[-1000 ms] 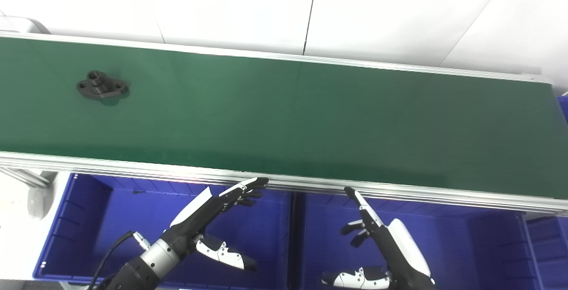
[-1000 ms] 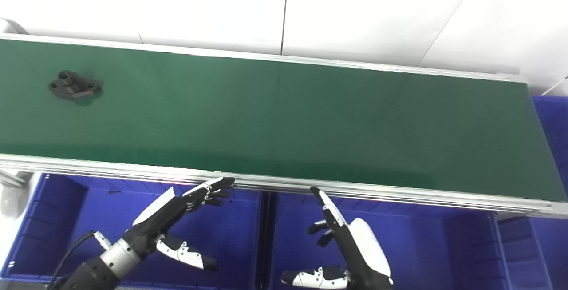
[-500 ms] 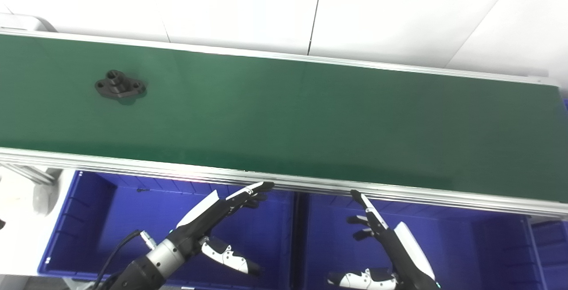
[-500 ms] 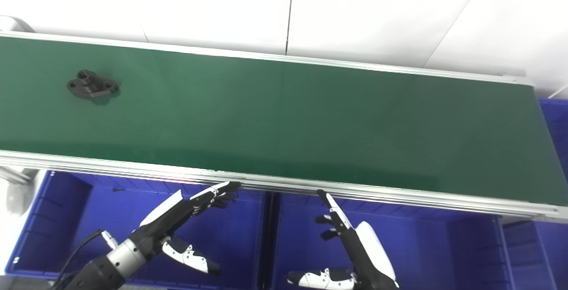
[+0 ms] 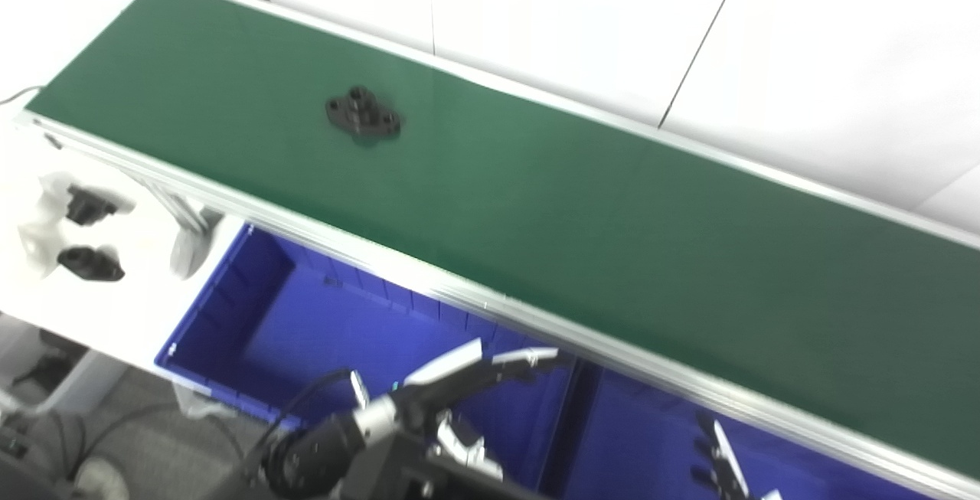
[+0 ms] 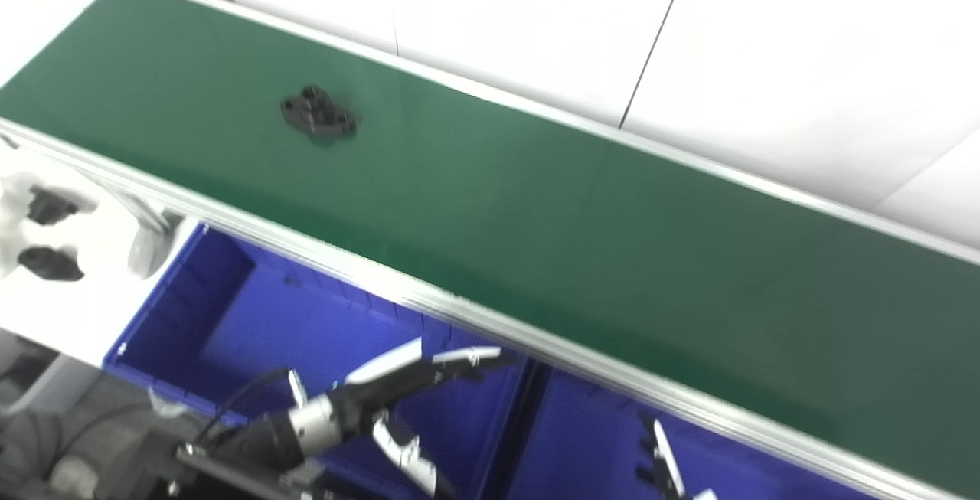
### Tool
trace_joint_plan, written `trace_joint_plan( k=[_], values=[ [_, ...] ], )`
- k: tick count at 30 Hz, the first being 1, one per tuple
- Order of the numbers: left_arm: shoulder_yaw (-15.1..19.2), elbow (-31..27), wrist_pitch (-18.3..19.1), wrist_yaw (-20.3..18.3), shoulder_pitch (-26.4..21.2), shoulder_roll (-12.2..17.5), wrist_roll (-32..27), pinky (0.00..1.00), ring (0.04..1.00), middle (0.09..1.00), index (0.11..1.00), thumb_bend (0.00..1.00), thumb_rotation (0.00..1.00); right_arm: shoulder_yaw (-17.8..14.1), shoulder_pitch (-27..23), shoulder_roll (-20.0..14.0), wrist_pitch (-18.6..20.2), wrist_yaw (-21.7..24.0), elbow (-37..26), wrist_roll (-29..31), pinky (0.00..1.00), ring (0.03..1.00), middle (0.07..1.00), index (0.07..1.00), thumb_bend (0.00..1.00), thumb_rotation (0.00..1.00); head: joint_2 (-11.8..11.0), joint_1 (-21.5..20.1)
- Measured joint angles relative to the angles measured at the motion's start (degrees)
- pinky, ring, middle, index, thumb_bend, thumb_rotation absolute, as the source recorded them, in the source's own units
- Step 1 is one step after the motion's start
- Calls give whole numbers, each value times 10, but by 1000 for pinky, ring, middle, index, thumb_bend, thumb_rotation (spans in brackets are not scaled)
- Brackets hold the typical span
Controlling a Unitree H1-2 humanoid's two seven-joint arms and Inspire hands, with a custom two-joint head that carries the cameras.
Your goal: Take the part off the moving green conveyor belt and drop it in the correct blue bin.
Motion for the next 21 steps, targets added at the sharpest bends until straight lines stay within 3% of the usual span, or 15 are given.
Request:
trace_joint_plan(
  k=[2, 6, 9, 21],
  values=[
    [0, 8, -6, 3, 0, 0, 0, 850, 906, 936, 899, 929, 190, 1, 0, 1, -11, -1, 11, 0, 757, 903, 962, 975, 897, 256, -23, -7],
    [0, 18, -16, 8, -2, 0, 0, 821, 887, 923, 887, 931, 200, 2, -4, 5, -17, -12, 25, -12, 719, 869, 940, 959, 898, 263, -38, -11],
    [0, 19, -16, 8, -2, 0, 1, 815, 888, 923, 887, 928, 216, 3, -7, 5, -24, -18, 29, -15, 740, 873, 933, 954, 896, 248, -41, -13],
    [1, 42, -28, 13, -7, 0, 2, 789, 874, 913, 871, 929, 224, 8, -10, 15, -35, -22, 44, -11, 670, 834, 917, 935, 890, 222, -69, -25]
  ],
)
